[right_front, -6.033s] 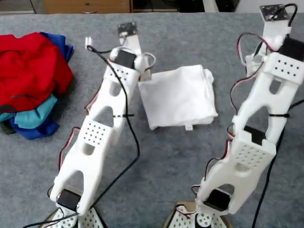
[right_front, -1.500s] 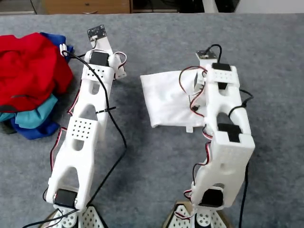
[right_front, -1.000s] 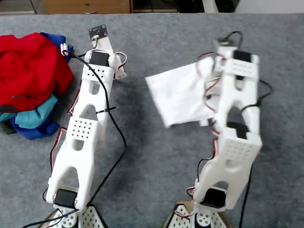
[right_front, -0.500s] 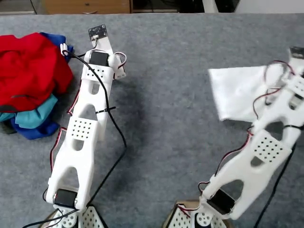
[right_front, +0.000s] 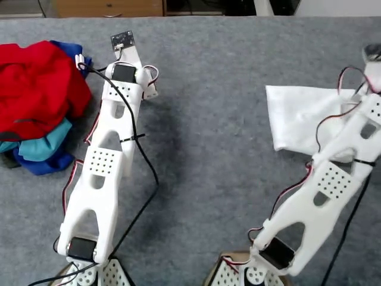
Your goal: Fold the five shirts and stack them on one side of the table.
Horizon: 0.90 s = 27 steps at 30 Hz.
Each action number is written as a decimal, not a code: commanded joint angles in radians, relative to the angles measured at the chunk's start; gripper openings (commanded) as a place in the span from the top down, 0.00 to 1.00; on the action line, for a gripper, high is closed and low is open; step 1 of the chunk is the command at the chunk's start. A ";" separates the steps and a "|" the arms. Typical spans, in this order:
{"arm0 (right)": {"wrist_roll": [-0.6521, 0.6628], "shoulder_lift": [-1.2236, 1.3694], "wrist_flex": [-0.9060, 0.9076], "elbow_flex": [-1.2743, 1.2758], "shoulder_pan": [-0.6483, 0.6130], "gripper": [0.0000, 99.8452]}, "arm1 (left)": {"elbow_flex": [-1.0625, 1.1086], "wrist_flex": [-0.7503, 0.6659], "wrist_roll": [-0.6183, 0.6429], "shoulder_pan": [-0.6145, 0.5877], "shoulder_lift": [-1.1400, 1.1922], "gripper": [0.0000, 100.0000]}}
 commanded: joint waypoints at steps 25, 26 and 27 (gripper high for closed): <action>-0.072 -0.829 0.017 0.680 -0.111 1.00 | 0.028 0.166 -0.342 -0.766 -0.309 0.76; -0.080 -0.848 0.017 0.704 -0.131 1.00 | 0.018 0.158 -0.339 -0.769 -0.272 0.80; -0.084 -0.866 0.018 0.722 -0.148 1.00 | -0.009 0.163 -0.339 -0.775 -0.252 0.86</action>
